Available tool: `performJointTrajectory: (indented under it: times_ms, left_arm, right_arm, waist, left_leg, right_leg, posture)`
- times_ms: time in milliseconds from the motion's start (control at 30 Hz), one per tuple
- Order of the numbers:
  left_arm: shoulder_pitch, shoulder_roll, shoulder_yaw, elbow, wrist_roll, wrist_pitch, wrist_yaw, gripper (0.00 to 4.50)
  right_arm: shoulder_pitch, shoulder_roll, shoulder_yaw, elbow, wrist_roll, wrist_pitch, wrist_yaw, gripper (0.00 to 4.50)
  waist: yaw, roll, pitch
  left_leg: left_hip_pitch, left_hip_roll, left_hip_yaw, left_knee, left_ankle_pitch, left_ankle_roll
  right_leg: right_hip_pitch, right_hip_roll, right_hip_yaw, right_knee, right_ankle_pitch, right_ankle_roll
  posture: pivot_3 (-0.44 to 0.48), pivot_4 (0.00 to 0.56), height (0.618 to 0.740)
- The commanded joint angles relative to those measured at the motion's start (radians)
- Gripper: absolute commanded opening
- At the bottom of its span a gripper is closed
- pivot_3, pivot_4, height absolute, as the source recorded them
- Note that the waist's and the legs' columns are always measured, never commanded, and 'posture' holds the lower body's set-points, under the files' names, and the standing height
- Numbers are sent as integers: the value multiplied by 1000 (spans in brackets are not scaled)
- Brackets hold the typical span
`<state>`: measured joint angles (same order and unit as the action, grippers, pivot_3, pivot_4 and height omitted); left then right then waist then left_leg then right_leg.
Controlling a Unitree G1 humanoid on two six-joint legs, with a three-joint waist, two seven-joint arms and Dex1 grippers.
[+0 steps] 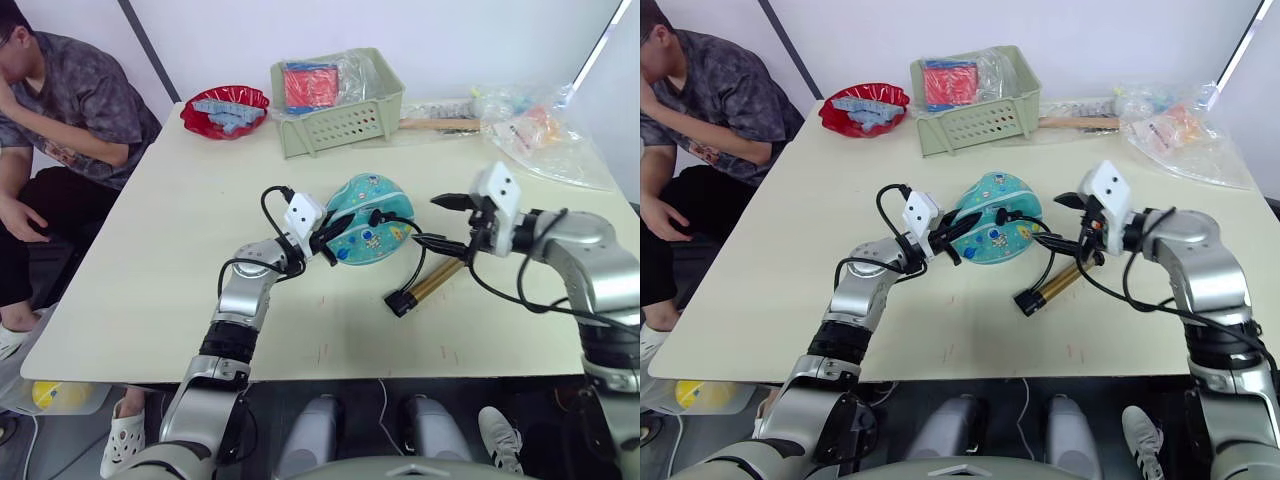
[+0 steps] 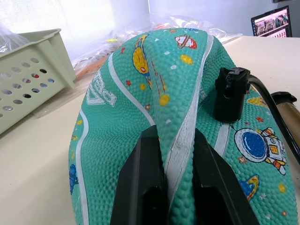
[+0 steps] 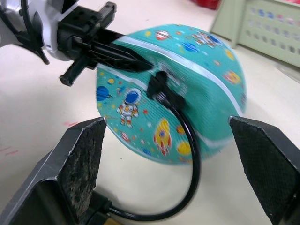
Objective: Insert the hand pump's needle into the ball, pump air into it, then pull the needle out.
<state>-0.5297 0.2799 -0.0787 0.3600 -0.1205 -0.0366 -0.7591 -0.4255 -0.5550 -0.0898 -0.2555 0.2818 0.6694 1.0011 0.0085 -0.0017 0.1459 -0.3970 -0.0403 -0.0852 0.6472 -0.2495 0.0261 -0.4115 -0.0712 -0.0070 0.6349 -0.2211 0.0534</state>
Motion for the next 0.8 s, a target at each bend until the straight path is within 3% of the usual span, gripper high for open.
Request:
performJointTrajectory:
  times_ms: [33, 267, 567, 800]
  left_arm:
    - [20, 11, -35, 36, 19, 15, -30, 330]
    - [-43, 28, -43, 149, 31, -45, -71, 330]
    - [-225, 74, -42, 481, 40, -232, -270, 330]
    - [-351, 100, -45, 710, 74, -353, -357, 330]
  right_arm:
    - [208, -5, -187, -90, 117, -130, 35, 4396]
    - [369, -25, -287, -139, 268, -179, 79, 4396]
    - [468, 0, -322, -91, 306, -382, 87, 4396]
    - [533, 6, -335, -75, 334, -482, 120, 4396]
  waist:
    - [8, 0, 0]
    - [4, -2, 3]
    - [5, -7, 6]
    - [3, -9, 8]
  left_leg:
    - [0, 0, 0, 0, 0, 0]
    - [2, 0, 5, 1, -1, 2]
    - [2, 1, 2, 5, -1, 2]
    - [2, 1, 3, 5, -1, 2]
  right_leg:
    - [0, 0, 0, 0, 0, 0]
    - [2, 0, 4, -2, 0, 3]
    - [2, 1, 1, 3, 0, 3]
    - [2, 1, 2, 3, -1, 4]
  posture:
    - [0, 150, 738]
    - [0, 150, 738]
    - [0, 150, 738]
    - [0, 150, 738]
